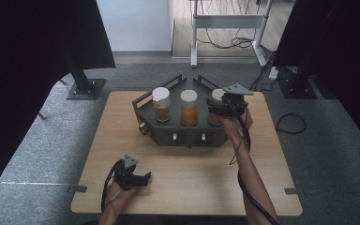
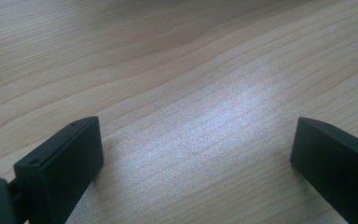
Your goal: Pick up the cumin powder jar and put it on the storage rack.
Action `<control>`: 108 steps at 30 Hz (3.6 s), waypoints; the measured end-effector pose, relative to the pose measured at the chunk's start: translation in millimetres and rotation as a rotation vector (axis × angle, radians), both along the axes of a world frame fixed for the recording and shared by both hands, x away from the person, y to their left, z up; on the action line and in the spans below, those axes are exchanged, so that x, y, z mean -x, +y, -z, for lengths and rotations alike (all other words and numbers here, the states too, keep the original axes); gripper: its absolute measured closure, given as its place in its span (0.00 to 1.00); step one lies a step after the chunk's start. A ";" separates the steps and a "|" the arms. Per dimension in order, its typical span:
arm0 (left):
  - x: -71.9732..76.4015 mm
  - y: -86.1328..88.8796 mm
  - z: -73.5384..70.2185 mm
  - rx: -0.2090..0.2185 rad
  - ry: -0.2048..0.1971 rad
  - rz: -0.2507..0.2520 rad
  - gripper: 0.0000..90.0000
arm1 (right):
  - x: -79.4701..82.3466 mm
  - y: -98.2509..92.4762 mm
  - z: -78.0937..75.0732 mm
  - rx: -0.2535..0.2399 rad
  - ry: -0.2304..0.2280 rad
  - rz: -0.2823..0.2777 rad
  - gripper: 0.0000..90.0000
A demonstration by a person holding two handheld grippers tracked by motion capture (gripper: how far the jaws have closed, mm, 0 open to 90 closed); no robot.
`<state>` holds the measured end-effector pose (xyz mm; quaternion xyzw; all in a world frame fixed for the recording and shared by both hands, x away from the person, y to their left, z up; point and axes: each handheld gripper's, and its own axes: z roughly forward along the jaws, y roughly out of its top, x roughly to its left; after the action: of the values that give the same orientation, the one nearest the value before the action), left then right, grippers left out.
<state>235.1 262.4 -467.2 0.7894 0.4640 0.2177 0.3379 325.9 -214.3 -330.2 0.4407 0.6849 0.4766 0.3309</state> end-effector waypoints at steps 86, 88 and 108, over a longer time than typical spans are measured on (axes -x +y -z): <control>0.6 -0.9 0.1 0.000 -0.001 -0.005 0.02 | 112.4 -54.2 21.6 0.006 -0.080 -0.043 0.05; 0.6 -0.9 0.0 0.000 0.000 -0.005 0.02 | 116.3 -56.0 22.8 0.009 -0.082 -0.041 0.05; 0.8 -1.1 0.3 0.002 -0.001 -0.007 0.02 | 146.6 -68.9 35.4 0.015 -0.091 -0.031 0.06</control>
<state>234.3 261.4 -467.6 0.7872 0.4669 0.2188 0.3382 179.4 -283.1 -365.6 0.4054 0.6793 0.4962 0.3578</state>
